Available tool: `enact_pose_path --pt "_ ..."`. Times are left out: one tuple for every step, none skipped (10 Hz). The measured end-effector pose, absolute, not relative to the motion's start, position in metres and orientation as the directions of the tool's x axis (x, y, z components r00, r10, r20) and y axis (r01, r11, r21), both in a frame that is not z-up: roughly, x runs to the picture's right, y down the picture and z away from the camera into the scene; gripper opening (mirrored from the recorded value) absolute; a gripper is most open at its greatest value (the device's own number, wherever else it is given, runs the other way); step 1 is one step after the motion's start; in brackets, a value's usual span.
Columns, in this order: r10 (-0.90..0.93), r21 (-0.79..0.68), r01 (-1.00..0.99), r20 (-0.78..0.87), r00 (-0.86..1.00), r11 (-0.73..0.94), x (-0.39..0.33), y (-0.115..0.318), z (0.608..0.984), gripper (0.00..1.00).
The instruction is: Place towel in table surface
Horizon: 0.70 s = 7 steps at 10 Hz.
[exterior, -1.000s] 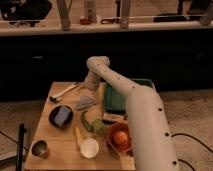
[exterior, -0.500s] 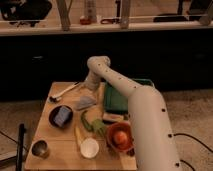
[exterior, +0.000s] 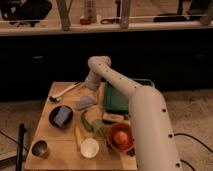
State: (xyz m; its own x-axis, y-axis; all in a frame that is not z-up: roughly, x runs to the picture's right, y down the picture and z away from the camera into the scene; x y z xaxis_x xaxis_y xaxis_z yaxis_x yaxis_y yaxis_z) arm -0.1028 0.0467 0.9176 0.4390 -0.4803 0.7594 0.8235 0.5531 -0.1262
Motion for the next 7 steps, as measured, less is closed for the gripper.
enact_pose_path --pt "-0.480 -0.123 0.822 0.760 0.438 0.555 -0.1028 0.0464 0.9180 0.80" --pt "-0.479 -0.120 0.822 0.761 0.437 0.557 -0.1030 0.0459 0.9183 0.80" --pt "-0.479 -0.117 0.820 0.762 0.436 0.560 -0.1030 0.0452 0.9187 0.80" --pt "-0.478 -0.115 0.819 0.763 0.435 0.562 -0.1035 0.0445 0.9197 0.80" --pt "-0.478 -0.114 0.818 0.763 0.435 0.564 -0.1039 0.0436 0.9203 0.80" --pt "-0.477 -0.115 0.817 0.762 0.437 0.564 -0.1036 0.0429 0.9214 0.80" --pt "-0.477 -0.116 0.817 0.762 0.438 0.565 -0.1035 0.0418 0.9220 0.80"
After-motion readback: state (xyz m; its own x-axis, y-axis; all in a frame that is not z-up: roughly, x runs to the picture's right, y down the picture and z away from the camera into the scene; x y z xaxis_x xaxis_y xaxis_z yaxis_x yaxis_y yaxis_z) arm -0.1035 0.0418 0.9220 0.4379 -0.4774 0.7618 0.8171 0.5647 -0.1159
